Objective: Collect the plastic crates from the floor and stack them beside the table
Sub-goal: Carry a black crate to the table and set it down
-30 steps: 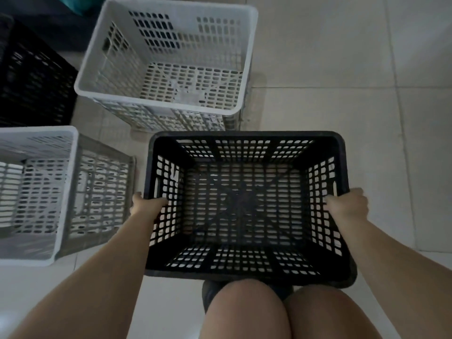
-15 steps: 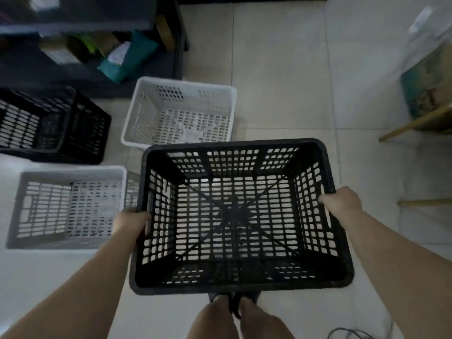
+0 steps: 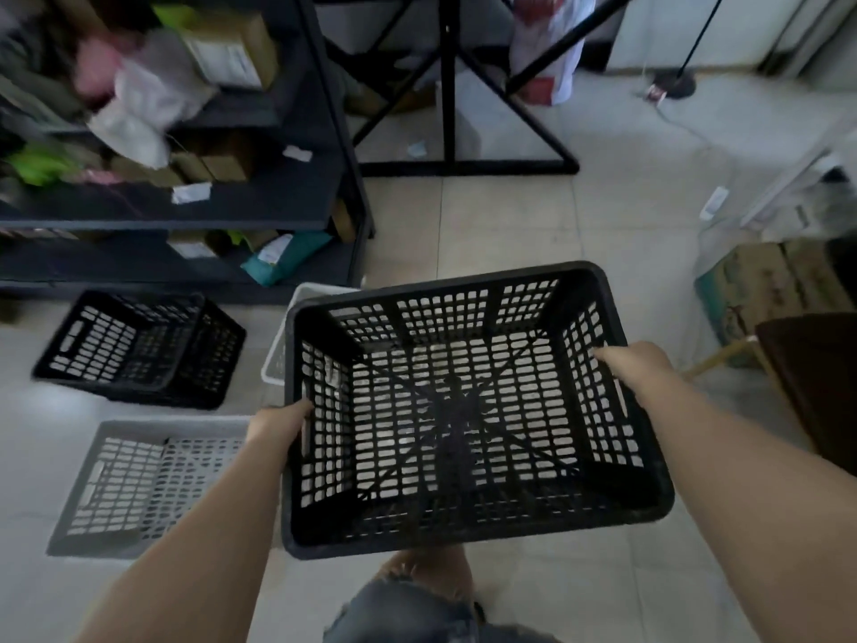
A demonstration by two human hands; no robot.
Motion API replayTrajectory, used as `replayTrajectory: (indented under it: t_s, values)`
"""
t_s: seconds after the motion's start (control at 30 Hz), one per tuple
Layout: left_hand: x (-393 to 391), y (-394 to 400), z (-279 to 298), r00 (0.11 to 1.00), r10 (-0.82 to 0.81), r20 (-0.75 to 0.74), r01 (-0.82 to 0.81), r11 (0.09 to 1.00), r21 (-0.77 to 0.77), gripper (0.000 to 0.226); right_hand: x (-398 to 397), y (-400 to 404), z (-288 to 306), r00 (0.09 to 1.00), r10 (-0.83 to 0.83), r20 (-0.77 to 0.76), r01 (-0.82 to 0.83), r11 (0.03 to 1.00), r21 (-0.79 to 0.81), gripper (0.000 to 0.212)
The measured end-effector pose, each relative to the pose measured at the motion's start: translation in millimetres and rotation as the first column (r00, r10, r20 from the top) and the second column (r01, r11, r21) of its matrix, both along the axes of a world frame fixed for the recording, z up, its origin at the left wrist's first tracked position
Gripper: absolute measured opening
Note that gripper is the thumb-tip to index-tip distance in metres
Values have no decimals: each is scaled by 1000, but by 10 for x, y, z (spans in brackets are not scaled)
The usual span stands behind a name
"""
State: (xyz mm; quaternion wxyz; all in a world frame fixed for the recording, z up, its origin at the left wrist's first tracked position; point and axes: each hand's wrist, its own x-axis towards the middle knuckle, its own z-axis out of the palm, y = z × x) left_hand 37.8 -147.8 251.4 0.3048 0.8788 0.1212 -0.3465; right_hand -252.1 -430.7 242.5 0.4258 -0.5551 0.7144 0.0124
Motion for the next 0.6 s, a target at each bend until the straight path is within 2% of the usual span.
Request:
replayTrajectory:
  t_s: [0.13, 0.3, 0.47, 0.6]
  values:
    - [366, -672, -86, 997, -8, -81, 7, 1000, -5, 44, 267, -681, -23, 996, 46, -71, -49, 998, -44, 43]
    - [829, -1731, -22, 989, -18, -149, 19, 1000, 9, 43, 626, -1660, 107, 987, 65, -145, -66, 998, -1, 42]
    - [1108, -2809, 67, 989, -48, -139, 49, 999, 4, 22, 925, -2742, 222, 987, 84, -136, -87, 996, -14, 39]
    - [1350, -3647, -4, 989, -19, -147, 21, 1000, 9, 18, 1178, -3758, 145, 992, 103, -69, -99, 993, 63, 40]
